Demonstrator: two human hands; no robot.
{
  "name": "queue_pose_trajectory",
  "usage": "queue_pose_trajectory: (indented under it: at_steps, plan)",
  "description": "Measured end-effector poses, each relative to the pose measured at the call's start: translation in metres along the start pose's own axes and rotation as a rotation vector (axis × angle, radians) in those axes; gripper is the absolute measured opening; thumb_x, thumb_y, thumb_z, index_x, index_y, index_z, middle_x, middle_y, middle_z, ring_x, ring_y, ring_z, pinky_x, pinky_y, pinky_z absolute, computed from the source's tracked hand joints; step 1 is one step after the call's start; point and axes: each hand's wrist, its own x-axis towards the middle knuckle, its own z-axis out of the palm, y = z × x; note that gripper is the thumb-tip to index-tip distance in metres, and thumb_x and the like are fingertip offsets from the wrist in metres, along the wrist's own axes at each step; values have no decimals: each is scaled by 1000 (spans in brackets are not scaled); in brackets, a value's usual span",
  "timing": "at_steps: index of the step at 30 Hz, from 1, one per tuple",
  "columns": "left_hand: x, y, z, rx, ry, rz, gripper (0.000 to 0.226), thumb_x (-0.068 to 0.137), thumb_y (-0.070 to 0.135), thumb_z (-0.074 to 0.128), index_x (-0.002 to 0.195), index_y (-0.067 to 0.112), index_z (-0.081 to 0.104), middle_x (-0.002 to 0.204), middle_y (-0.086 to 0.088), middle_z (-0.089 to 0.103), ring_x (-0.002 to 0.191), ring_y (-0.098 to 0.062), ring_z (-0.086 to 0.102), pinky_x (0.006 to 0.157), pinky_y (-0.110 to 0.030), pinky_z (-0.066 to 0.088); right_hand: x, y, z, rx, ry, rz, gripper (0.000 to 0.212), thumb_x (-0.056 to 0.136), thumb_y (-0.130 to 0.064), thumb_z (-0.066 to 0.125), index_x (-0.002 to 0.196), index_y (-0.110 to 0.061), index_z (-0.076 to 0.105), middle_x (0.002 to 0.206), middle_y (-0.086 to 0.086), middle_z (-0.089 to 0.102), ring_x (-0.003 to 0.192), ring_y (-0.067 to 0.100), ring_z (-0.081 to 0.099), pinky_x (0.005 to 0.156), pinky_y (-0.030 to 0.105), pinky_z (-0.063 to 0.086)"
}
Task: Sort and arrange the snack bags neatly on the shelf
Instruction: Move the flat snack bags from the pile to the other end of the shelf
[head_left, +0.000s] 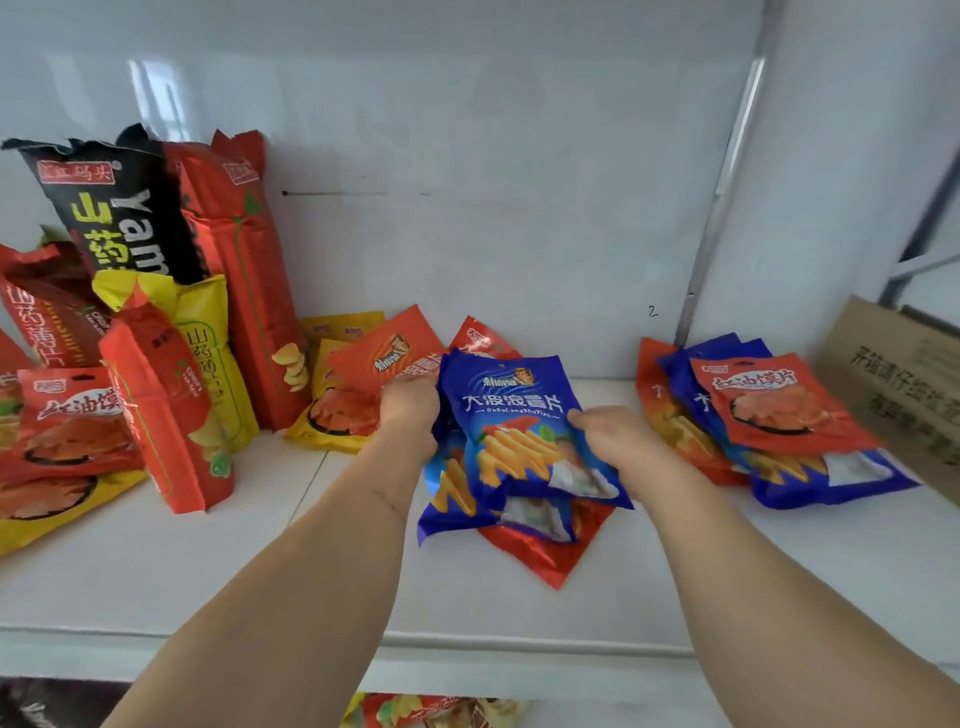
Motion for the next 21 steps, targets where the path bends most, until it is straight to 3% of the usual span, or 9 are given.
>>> queue_pose_trajectory:
  at_steps: [3, 7, 10, 12, 17, 19, 21]
  plan:
    - [-5, -4, 2, 63, -113, -42, 46, 77, 48, 75, 103, 12, 65, 97, -8, 77, 84, -27, 73, 73, -41, 60, 0, 10, 13, -18, 15, -55, 38, 100, -30, 49, 105, 3, 67, 114, 22, 66, 105, 36, 62, 80, 35, 46]
    - [-7, -9, 7, 96, -177, 5, 31, 88, 13, 74, 116, 11, 62, 103, -14, 75, 89, -32, 74, 81, -50, 61, 6, 22, 2, 16, 40, -101, 38, 95, -37, 57, 98, -1, 70, 105, 16, 70, 99, 32, 65, 91, 45, 51]
    - [-6, -11, 17, 125, -173, 10, 23, 88, 6, 71, 109, 12, 67, 102, -14, 76, 89, -34, 74, 82, -52, 61, 6, 33, -11, 34, 29, -103, 43, 93, -53, 52, 93, -14, 67, 108, 12, 70, 101, 31, 66, 94, 49, 50]
    - [-3, -8, 23, 149, -157, 25, 23, 87, 4, 71, 108, 13, 65, 103, -13, 75, 90, -34, 74, 82, -53, 61, 0, 39, -19, 84, 61, -86, 42, 96, -51, 45, 95, -14, 64, 109, 12, 68, 102, 29, 65, 96, 47, 50]
    - [9, 4, 21, 154, -157, 84, 32, 86, 3, 72, 114, 12, 59, 107, -14, 73, 94, -34, 73, 85, -53, 59, -13, 58, -33, -68, 324, -228, 35, 100, -41, 46, 82, -14, 60, 88, 4, 65, 90, 25, 64, 75, 35, 48]
    - [13, 6, 14, 139, -157, 89, 40, 87, 0, 71, 124, 9, 57, 108, -15, 73, 94, -34, 73, 83, -49, 60, -15, 61, -32, -212, 360, -225, 35, 99, -42, 48, 90, -13, 63, 90, 5, 64, 89, 23, 61, 70, 30, 39]
    - [19, 9, 3, 136, -144, 92, 42, 88, 0, 70, 127, 9, 57, 108, -16, 73, 92, -34, 73, 78, -45, 60, -16, 60, -28, -363, 389, -154, 47, 96, -53, 46, 111, -13, 66, 110, 8, 65, 99, 23, 60, 73, 31, 41]
